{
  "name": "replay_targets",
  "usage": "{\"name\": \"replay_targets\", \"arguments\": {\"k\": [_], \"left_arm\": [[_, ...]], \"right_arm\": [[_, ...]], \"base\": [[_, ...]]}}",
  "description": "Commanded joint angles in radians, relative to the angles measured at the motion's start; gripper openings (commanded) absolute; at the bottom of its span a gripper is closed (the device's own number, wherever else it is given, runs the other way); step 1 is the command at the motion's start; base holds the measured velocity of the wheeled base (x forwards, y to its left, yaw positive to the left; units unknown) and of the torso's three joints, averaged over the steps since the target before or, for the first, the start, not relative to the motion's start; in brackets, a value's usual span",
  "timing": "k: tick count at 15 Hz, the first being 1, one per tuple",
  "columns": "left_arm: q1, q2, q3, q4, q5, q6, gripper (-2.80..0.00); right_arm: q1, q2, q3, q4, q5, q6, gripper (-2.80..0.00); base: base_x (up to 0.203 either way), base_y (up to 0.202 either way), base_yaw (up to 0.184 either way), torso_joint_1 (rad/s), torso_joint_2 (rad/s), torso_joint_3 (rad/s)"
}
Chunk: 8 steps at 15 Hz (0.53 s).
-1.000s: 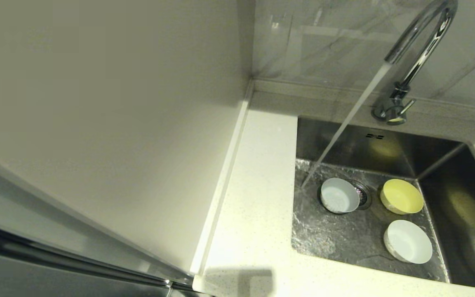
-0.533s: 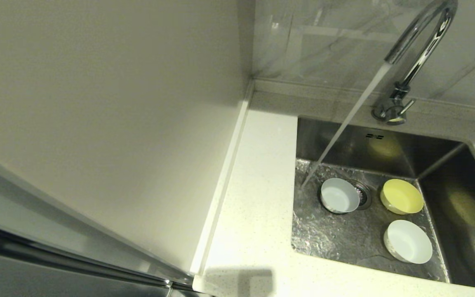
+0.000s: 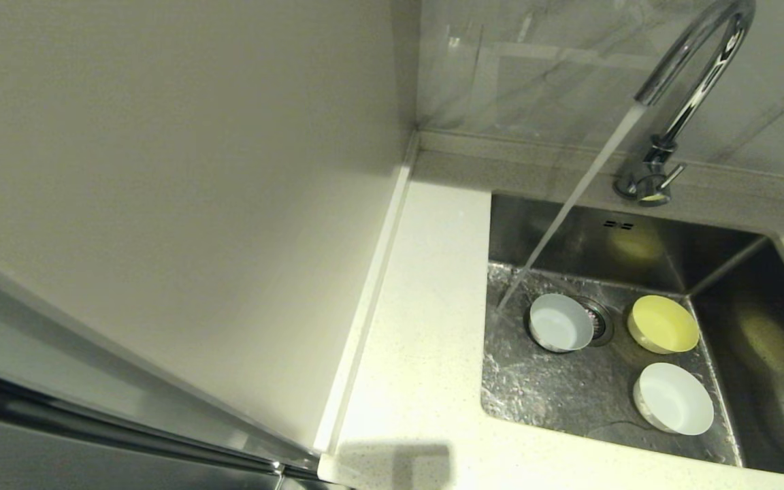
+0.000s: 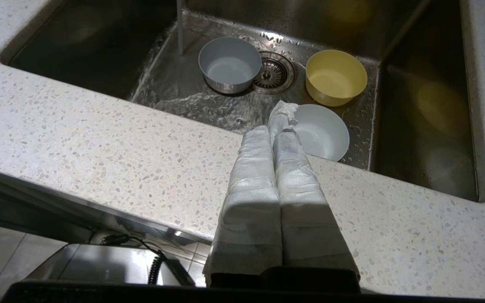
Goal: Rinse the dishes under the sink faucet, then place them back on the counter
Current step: Wait for the water to rinse the bowl
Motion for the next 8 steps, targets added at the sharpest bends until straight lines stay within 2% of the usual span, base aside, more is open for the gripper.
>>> {"name": "replay_targets", "arguments": {"k": [1, 8], "left_arm": [[0.0, 0.0, 0.003, 0.0, 0.0, 0.0, -2.8], [-0.001, 0.0, 0.003, 0.0, 0.0, 0.0, -2.8]], "right_arm": [[0.0, 0.001, 0.0, 0.0, 0.001, 0.0, -2.8], [0.0, 0.001, 0.0, 0.0, -0.001, 0.0, -2.8]], "base": [[0.0, 0.0, 0.0, 0.0, 0.0, 0.0], [0.0, 0.0, 0.0, 0.0, 0.0, 0.0]]}}
